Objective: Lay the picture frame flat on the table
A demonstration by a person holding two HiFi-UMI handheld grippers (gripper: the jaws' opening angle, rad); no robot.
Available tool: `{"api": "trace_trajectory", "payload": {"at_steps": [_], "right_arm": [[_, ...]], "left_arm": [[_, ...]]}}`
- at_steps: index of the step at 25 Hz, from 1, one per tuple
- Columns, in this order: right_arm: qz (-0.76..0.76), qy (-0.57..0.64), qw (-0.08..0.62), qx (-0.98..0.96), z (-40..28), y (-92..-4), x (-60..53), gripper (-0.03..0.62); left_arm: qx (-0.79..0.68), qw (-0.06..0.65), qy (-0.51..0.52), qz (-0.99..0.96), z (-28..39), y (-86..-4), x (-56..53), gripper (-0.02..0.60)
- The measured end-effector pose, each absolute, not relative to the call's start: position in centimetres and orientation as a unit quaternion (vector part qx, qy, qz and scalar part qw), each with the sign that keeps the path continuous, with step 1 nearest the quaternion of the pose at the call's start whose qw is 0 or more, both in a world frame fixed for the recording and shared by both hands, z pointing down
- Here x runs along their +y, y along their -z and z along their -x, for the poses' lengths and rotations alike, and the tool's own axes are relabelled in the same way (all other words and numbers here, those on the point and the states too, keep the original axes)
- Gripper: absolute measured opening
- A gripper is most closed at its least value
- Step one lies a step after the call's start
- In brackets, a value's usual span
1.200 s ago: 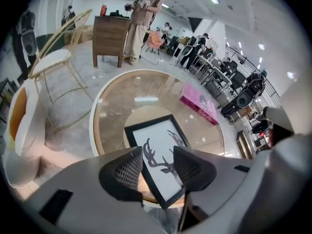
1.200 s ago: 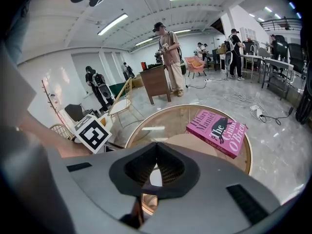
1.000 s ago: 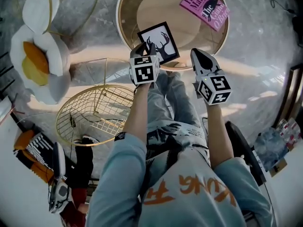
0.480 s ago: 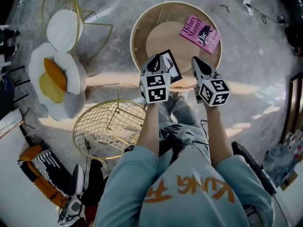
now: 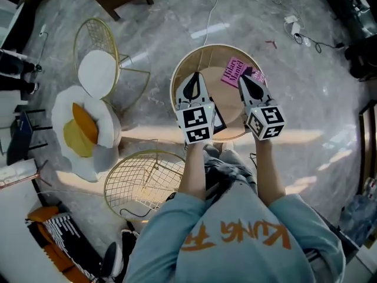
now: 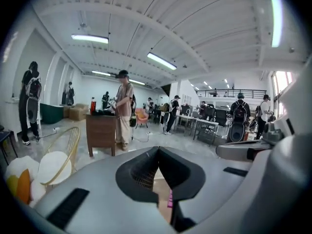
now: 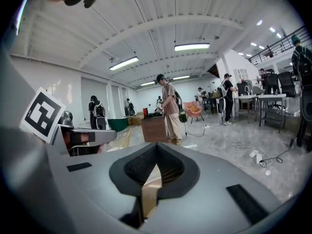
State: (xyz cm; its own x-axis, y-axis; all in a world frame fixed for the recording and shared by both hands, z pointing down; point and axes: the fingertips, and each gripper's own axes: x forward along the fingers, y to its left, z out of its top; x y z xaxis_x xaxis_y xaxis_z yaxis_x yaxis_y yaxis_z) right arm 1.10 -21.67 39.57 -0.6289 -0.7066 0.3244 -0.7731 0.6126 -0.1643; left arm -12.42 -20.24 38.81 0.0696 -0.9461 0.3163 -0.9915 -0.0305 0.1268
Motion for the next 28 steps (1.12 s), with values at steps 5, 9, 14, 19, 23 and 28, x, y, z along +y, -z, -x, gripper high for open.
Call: {"api": "trace_trajectory", "payload": {"at_steps": [5,9,14,19,23,28], "right_arm": [[-0.422,-0.089,0.069,-0.900,-1.0,-32.7,-23.9,-0.003],[-0.432,-0.056,0.032,-0.900,-0.9,-28.1,-25.4,-0.003],[-0.434,-0.024,-0.003,-0.901,-1.1,-23.5,-26.2,-0.003],[-0.438,0.005,-0.025,-0.899,-1.9,-20.1,-27.0,-0.003],[-0.440,0.023,-0.029,-0.897,-2.2,-18.6,-27.2,-0.003],[-0.442,0.032,-0.019,-0.896,-2.9,-18.9,-26.7,-0.003]], "left_arm": [[-0.698,0.066,-0.061,-0.710,13.2,-31.7,-21.4,0.020],[-0.706,-0.004,-0.055,-0.706,13.6,-26.2,-22.2,0.020],[-0.713,-0.054,-0.033,-0.698,14.0,-21.2,-22.1,0.020],[-0.724,-0.088,-0.029,-0.683,13.9,-18.4,-22.3,0.021],[-0.729,-0.086,-0.005,-0.679,14.6,-17.4,-22.3,0.021],[-0.728,-0.078,0.008,-0.681,14.3,-17.9,-21.9,0.020]]}}
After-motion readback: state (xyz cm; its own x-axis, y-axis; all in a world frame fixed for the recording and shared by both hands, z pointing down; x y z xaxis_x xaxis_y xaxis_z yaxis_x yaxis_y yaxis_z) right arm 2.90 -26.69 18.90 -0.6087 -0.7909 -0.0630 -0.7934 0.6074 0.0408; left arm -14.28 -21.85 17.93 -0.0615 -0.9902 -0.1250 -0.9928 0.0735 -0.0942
